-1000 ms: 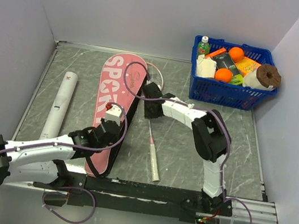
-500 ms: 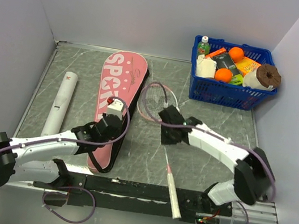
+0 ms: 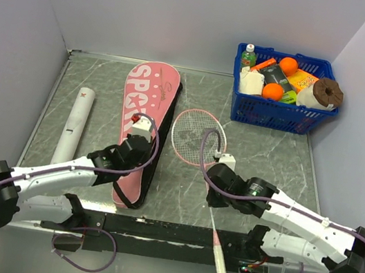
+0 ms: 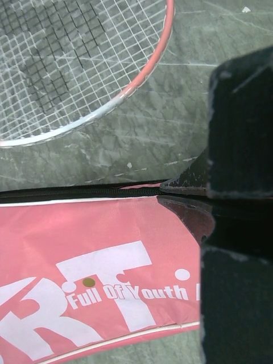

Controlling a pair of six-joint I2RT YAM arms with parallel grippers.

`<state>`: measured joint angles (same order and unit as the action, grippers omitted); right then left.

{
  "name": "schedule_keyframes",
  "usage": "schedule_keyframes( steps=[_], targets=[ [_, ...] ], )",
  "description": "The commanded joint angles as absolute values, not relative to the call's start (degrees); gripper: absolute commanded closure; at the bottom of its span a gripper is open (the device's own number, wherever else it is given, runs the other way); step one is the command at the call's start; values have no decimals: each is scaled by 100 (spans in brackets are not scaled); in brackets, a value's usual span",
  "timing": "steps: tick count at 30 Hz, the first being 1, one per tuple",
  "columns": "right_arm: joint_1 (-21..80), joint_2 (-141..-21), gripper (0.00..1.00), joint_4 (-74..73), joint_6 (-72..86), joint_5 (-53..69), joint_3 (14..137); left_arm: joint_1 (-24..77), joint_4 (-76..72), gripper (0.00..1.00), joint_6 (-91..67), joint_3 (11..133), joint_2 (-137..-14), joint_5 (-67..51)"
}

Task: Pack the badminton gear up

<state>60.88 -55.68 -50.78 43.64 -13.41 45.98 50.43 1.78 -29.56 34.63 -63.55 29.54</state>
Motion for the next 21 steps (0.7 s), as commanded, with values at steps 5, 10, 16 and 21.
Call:
schedule_keyframes(
  steps=[5,10,16,21],
  targets=[
    [6310,-5817,100,-5019,4641,-1556,4614,5045,-18,99,-3094,3709,-5933,2760],
    [6311,-6196,100,-4589,4465,-1433,4745,5080,220,99,-3111,3814,-5941,2672],
    [6311,-6907,100,-4141,4210,-1231,5149,5299,237,99,-3129,3911,-6266,2715],
    [6311,-7470,100,-3876,3982,-1151,5536,5511,158,99,-3225,3850,-6433,2769]
  ],
)
